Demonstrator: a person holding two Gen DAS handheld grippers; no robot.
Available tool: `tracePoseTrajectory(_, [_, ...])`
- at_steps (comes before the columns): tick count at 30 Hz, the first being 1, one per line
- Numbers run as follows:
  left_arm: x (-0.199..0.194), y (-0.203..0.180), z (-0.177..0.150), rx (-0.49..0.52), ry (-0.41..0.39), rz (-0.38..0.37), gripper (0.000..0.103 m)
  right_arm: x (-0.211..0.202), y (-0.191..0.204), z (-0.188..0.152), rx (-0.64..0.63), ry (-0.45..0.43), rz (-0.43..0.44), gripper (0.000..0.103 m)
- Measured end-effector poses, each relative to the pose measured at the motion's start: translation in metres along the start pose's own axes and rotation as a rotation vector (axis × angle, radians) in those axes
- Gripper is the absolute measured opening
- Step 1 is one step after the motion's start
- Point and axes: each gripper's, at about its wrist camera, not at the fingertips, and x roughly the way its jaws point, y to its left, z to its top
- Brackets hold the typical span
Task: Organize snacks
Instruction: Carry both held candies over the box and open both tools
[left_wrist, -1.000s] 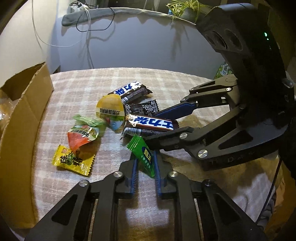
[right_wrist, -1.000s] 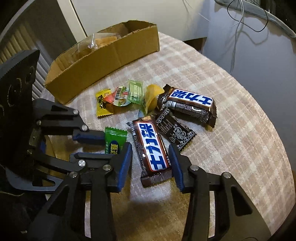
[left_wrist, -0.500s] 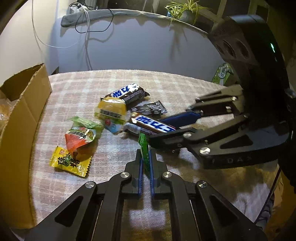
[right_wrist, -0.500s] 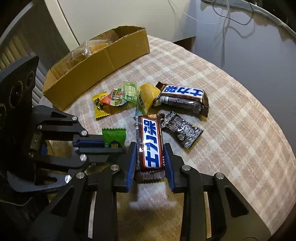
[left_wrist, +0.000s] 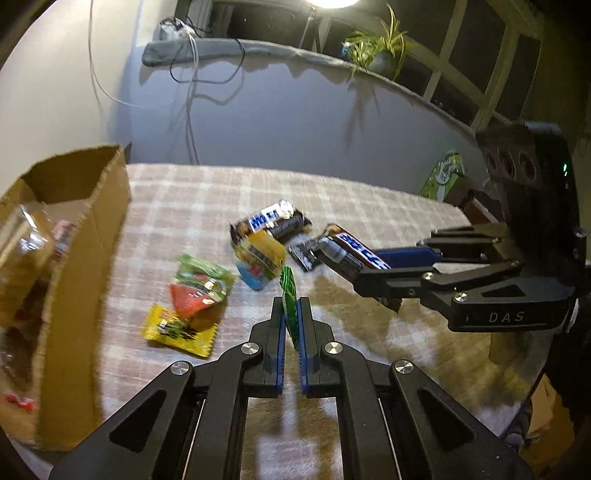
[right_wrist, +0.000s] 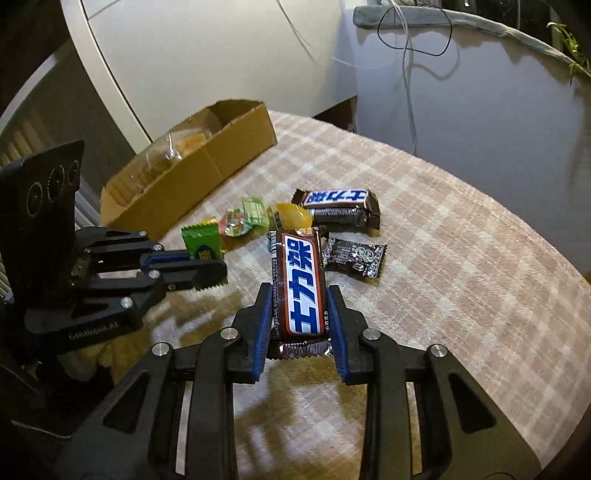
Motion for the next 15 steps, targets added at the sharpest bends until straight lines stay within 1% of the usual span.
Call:
tracePoseTrajectory(7, [-0.033,0.014,0.009,-0.015,-0.072,0.023,0.004,-0.012,0.021,0.017,-0.002,-0.052,0.003,0.03])
tracePoseTrajectory(15, [-0.067,0.041,0.01,-0.043,-0.137,0.056,0.004,-0.013,0.057,0.053,-0.042,-0.1,0.004,0.03])
